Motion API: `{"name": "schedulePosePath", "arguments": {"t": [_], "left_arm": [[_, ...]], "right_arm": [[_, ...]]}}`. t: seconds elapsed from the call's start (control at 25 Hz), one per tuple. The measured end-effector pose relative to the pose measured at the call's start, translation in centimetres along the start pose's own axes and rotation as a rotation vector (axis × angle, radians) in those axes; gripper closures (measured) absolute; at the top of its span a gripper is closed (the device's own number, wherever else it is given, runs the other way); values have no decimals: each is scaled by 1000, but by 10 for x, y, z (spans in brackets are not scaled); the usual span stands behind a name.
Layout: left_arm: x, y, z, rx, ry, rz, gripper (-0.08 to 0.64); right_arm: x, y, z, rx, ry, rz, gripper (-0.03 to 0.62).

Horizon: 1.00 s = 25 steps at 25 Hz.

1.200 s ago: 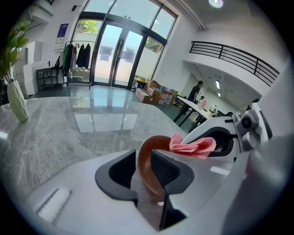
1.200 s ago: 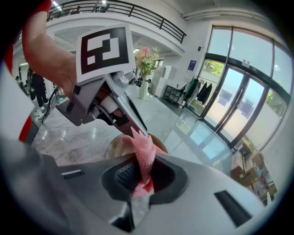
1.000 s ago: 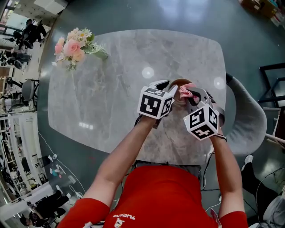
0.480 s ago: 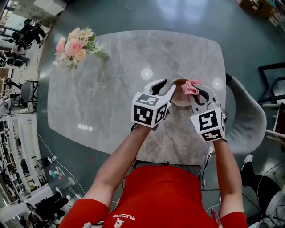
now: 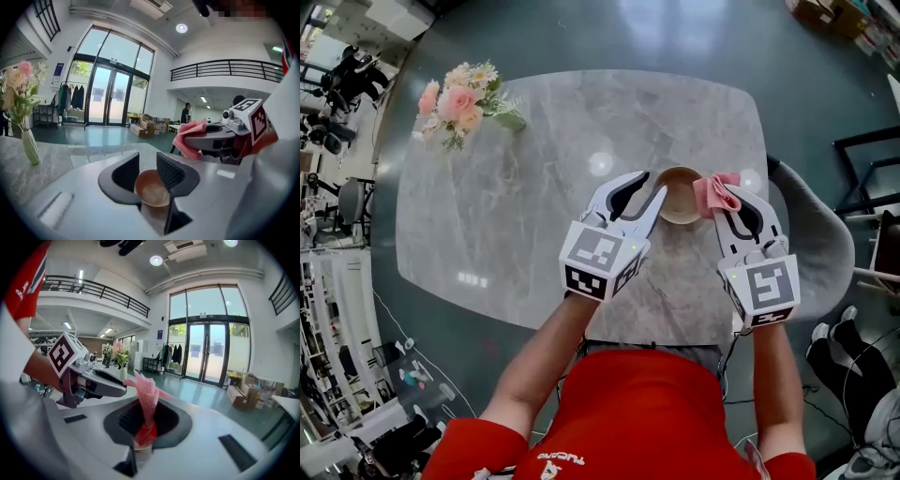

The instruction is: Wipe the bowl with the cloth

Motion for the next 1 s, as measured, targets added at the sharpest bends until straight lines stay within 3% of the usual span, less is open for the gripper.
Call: {"name": "schedulePosePath", "arguments": {"t": [0.56,1.0], "left_arm": [[-48,-40,-77,34,-278,75,554],[-44,-63,-114,28,-330,122,554]], "right_arm": [[-37,33,-81,-44,-287,35,571],[-29,49,-117,-55,-367,136,571]]}}
Point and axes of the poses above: the fingertips, and each gripper's own axes: z forward along the fingers, y to its left, x out of its underside, the point moved 4 cm from there along -z, backward along the fingers, and after that the axes turned 6 degrees about -x, right-handed, at the moved point
